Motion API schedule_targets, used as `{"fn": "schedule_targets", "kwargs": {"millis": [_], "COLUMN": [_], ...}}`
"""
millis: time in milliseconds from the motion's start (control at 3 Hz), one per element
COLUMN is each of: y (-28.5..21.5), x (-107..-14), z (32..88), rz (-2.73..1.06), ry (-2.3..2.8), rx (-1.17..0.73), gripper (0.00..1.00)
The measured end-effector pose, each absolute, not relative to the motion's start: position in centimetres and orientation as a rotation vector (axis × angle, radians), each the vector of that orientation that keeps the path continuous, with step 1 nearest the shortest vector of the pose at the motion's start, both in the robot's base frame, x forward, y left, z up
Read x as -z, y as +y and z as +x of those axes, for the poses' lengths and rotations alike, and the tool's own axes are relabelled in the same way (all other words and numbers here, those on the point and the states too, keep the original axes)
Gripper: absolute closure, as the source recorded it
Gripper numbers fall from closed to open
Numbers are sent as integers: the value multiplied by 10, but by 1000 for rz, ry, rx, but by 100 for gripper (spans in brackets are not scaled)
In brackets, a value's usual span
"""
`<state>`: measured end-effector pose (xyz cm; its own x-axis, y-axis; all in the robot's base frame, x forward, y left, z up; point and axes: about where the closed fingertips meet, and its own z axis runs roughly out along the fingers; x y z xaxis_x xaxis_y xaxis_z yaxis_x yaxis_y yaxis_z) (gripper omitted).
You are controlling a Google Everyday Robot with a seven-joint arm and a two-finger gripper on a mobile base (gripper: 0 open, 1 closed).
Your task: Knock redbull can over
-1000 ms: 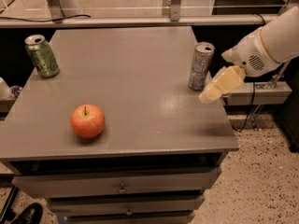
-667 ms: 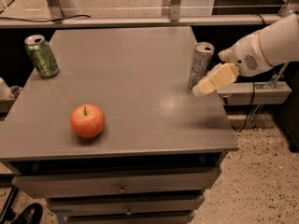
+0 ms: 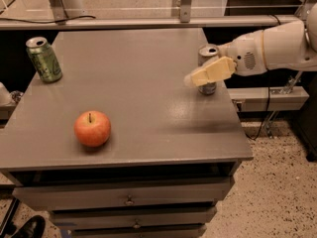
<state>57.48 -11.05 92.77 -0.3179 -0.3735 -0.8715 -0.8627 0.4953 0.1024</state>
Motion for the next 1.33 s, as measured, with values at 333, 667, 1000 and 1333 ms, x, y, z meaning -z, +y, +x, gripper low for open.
{"fn": "schedule_targets", "kwargs": {"millis": [333, 667, 1000, 1333], "y": [-70, -32, -20, -32], "x": [-946, -953, -953, -952], "z": [571, 562, 559, 560], "rz": [-1019, -1035, -1037, -1040], "ry": [1812, 1764, 1747, 1728], "rx": [-852, -951, -996, -979], "gripper": [0, 0, 0, 0]}}
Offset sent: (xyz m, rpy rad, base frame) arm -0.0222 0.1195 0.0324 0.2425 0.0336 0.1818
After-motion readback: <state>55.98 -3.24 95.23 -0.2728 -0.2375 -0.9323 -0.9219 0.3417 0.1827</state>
